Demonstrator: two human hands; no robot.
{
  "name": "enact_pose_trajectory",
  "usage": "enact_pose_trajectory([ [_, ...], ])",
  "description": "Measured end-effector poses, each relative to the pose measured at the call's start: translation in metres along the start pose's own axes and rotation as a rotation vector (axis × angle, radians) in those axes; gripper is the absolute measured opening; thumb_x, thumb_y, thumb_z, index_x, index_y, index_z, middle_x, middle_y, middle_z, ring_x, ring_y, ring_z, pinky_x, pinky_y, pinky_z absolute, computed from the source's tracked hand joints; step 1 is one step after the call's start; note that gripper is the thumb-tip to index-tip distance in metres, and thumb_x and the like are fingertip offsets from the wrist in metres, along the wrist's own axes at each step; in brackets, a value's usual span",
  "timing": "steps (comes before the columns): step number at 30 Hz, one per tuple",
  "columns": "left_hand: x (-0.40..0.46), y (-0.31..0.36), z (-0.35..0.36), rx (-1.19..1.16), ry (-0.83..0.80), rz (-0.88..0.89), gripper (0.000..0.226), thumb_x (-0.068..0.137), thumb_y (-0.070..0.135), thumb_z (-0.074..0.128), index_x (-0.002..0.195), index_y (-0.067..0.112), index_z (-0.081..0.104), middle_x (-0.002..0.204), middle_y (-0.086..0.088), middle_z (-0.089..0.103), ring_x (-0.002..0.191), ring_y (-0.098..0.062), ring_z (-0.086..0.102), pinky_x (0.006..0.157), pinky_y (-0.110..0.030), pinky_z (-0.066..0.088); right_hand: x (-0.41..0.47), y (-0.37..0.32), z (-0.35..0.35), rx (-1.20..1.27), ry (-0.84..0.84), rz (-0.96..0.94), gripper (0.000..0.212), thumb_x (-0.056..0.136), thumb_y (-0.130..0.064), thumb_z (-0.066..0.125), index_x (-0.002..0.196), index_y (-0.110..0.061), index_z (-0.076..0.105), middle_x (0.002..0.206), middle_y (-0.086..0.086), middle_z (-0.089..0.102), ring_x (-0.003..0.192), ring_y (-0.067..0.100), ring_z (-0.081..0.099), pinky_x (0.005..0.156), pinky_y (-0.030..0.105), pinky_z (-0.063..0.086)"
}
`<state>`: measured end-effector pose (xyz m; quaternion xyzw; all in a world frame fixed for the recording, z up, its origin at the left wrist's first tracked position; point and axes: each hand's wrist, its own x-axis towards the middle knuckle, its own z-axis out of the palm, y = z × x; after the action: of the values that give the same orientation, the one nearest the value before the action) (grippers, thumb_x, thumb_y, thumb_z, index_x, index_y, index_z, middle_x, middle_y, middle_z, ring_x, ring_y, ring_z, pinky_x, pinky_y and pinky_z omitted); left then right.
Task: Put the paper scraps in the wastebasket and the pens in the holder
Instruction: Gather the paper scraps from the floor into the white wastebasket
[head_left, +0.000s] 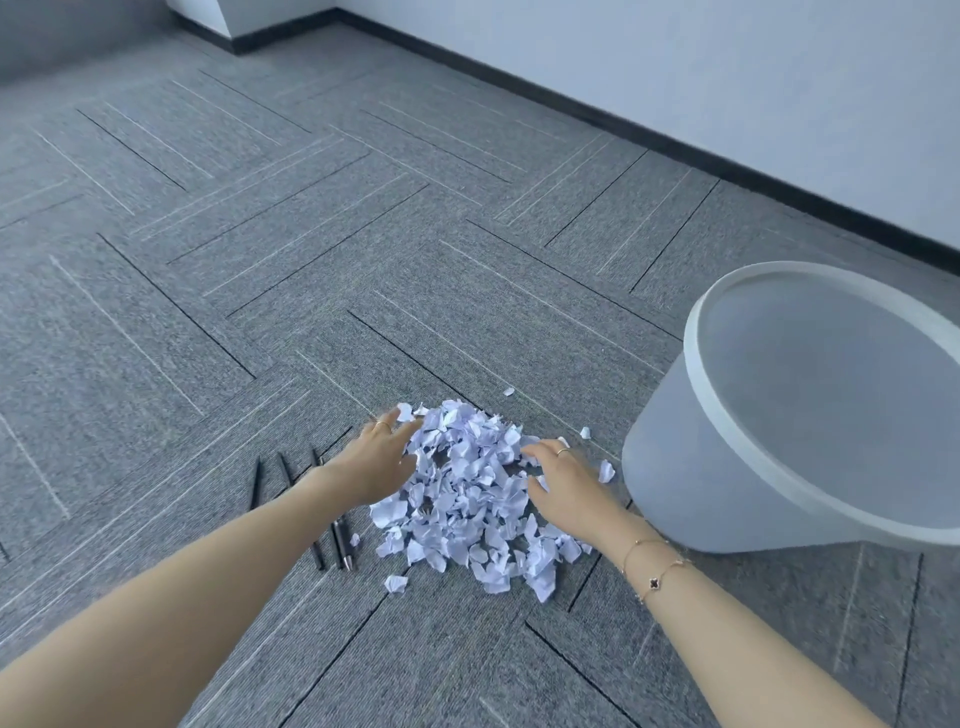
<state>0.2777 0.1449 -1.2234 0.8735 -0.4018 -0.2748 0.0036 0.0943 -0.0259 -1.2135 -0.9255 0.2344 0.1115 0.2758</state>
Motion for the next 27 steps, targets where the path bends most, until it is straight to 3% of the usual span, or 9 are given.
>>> enact_pose_trajectory([
  [3,0.022,-0.002,0.005,-0.013,0.028,-0.007,0.055,0.096,0.029,0.036,0.146,0.028,0.013,0.156,-0.008,0.0,0.14,-0.034,0.017,0.112,-0.054,0.024,0.026,0.001,0.008,0.001,-0.018,0.0,0.046,0.095,-0.025,0.042,0.139,-0.015,0.031,0.15,0.006,0.024,0.13,0.023,0.035,0.1,0.039,0.042],
  [5,0.039,0.003,0.007,-0.022,0.082,0.004,0.055,0.096,0.026,0.037,0.146,0.028,0.014,0.156,-0.008,0.0,0.142,-0.034,0.011,0.112,-0.052,0.02,0.044,-0.001,0.013,0.018,-0.019,0.01,0.053,0.094,-0.024,0.042,0.143,-0.015,0.023,0.155,0.008,0.01,0.142,0.028,0.013,0.113,0.045,0.025],
  [7,0.057,0.012,0.008,-0.027,0.128,0.026,0.055,0.096,0.022,0.037,0.146,0.028,0.015,0.156,-0.008,0.001,0.142,-0.033,0.009,0.112,-0.052,0.019,0.064,-0.003,0.017,0.027,0.012,0.016,0.056,0.094,-0.024,0.042,0.145,-0.015,0.019,0.156,0.009,0.006,0.143,0.03,0.005,0.115,0.046,0.016],
  [13,0.082,0.02,0.028,0.009,0.088,0.126,0.047,0.098,0.029,0.032,0.143,0.033,0.019,0.156,-0.003,0.007,0.143,-0.029,0.009,0.115,-0.053,0.016,0.093,-0.002,0.035,0.067,-0.019,-0.038,0.056,0.096,-0.024,0.037,0.147,-0.019,0.014,0.156,0.005,0.012,0.143,0.027,0.007,0.116,0.045,0.014],
  [16,0.072,0.014,0.036,0.022,0.088,0.127,0.044,0.098,0.032,0.03,0.142,0.032,0.023,0.156,-0.003,0.011,0.142,-0.028,0.016,0.115,-0.051,0.017,0.091,0.0,0.048,0.027,-0.017,-0.044,0.051,0.097,-0.025,0.035,0.145,-0.021,0.021,0.155,0.001,0.017,0.142,0.025,0.01,0.115,0.047,0.018],
  [20,0.05,0.003,0.041,0.031,0.116,0.141,0.044,0.098,0.031,0.032,0.141,0.028,0.028,0.154,-0.004,0.016,0.139,-0.024,0.024,0.114,-0.043,0.019,0.076,-0.003,0.056,0.005,0.02,-0.119,0.045,0.096,-0.022,0.037,0.14,-0.019,0.033,0.15,0.0,0.03,0.139,0.02,0.021,0.115,0.042,0.023],
  [27,0.01,0.002,0.059,-0.002,0.12,0.114,0.043,0.099,0.034,0.024,0.14,0.024,0.03,0.155,-0.003,0.016,0.143,-0.023,0.012,0.114,-0.04,0.015,0.031,-0.003,0.065,-0.034,-0.009,-0.124,0.048,0.093,-0.021,0.044,0.139,-0.016,0.034,0.15,0.002,0.028,0.139,0.019,0.02,0.115,0.039,0.022],
])
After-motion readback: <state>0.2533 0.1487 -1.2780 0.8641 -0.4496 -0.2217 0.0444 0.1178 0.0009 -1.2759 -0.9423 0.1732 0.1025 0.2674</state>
